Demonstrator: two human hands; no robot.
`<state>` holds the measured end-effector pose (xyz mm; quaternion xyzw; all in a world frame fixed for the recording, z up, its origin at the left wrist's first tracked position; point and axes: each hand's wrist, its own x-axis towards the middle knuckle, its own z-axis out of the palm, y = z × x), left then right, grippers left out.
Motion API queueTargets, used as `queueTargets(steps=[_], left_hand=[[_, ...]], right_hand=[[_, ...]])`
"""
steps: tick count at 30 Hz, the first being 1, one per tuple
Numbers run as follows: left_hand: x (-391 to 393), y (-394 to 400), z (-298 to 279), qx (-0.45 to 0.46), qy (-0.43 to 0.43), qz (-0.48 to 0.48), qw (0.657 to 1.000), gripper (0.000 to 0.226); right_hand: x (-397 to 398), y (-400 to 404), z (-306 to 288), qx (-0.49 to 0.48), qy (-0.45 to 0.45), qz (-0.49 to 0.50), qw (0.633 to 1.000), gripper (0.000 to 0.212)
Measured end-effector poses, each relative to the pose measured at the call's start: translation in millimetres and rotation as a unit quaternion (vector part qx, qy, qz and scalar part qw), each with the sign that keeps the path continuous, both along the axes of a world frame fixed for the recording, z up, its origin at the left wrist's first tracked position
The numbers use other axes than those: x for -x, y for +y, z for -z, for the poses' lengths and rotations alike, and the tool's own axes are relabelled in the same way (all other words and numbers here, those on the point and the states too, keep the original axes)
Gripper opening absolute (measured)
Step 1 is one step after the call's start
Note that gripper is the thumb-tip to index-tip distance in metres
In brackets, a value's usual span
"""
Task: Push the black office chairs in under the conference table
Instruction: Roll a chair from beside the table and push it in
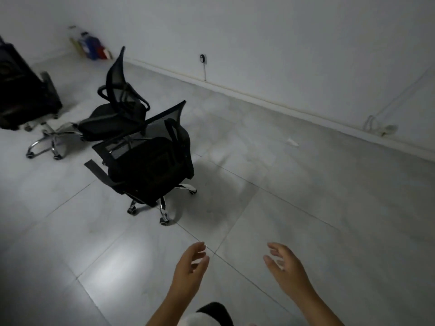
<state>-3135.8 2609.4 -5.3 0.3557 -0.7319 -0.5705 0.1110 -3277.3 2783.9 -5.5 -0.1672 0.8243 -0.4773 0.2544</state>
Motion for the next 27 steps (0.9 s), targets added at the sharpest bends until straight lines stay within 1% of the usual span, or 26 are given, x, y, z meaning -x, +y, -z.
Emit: queueTargets(steps=[3,8,10,13,16,21,23,25,27], left_hand=[[28,-20,-1,-0.001,0.002,-0.053,0.999,0.027],[69,-61,21,-0.041,-0.032,-0.149,0.987,0.025],[95,-87,25,-0.039,-0.033,-0.16,0.986,0.023],[141,-135,20,-0.018,-0.021,-0.161,0.986,0.021],[193,-176,2,-0.001,0.001,-0.187,0.982,0.021],[240,-214,-12,-0.002,0.018,-0.234,0.972,0.022],[247,-234,-11,0.002,0.001,-0.27,0.963,0.023],[249,-258,-9,0.008,-0.01,-0.327,0.945,0.026],[252,-285,-9,0.03,-0.019,-0.376,0.926,0.027]], right_hand=[[55,-28,2,0.003,-0.001,-0.034,0.999,0.028],[110,-73,24,-0.045,-0.036,-0.072,0.996,0.03],[138,-102,25,-0.053,-0.026,-0.091,0.994,0.032],[189,-159,16,-0.067,0.01,-0.149,0.986,0.033],[240,-215,0,-0.045,0.039,-0.182,0.982,0.034],[293,-285,-4,-0.043,0.027,-0.215,0.975,0.034],[311,-314,0,-0.055,0.037,-0.24,0.969,0.035],[329,-347,2,-0.061,0.047,-0.268,0.96,0.035],[348,-388,2,-0.049,0.083,-0.299,0.949,0.035]])
